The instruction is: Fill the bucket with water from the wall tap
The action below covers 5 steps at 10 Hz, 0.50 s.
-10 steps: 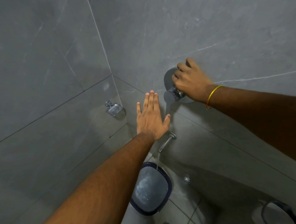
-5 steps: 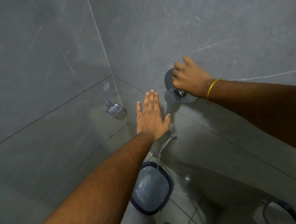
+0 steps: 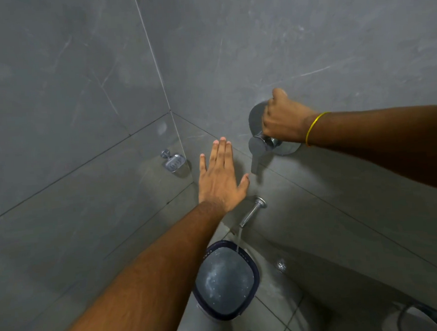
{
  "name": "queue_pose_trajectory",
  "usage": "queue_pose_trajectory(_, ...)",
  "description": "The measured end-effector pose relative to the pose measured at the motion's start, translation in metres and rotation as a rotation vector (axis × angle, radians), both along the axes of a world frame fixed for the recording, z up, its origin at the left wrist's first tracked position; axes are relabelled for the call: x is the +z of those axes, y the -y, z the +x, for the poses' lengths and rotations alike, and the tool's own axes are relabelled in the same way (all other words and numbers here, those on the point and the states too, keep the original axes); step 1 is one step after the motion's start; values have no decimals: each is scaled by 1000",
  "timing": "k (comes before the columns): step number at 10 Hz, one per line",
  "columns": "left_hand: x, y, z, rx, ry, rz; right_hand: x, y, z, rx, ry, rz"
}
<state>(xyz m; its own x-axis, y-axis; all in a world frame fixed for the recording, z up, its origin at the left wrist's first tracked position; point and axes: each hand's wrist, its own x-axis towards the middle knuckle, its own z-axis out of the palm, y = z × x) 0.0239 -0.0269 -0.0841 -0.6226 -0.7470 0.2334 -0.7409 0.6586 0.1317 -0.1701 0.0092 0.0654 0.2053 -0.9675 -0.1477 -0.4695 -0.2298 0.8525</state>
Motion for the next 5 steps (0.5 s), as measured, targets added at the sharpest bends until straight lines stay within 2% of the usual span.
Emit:
queue_pose_trajectory(1, 3, -9, 12, -38, -30, -34, -24, -3, -2, -213, 199, -58)
queue_pose_trajectory(2, 11, -27, 28, -62, -78, -71, -43, -6, 7, -410, 485, -265)
queue_pose_trajectory(3, 28, -56, 48, -61, -140, -129, -31, -18, 20, -523, 620, -367)
queue_pose_trajectory(4, 62, -82, 75, -72, -198, -201, -9, -52, 44, -563, 793, -426)
queue_pose_trajectory(5, 110, -114, 110, -65, -267, -303, 21, -99, 85, -499, 958, -632)
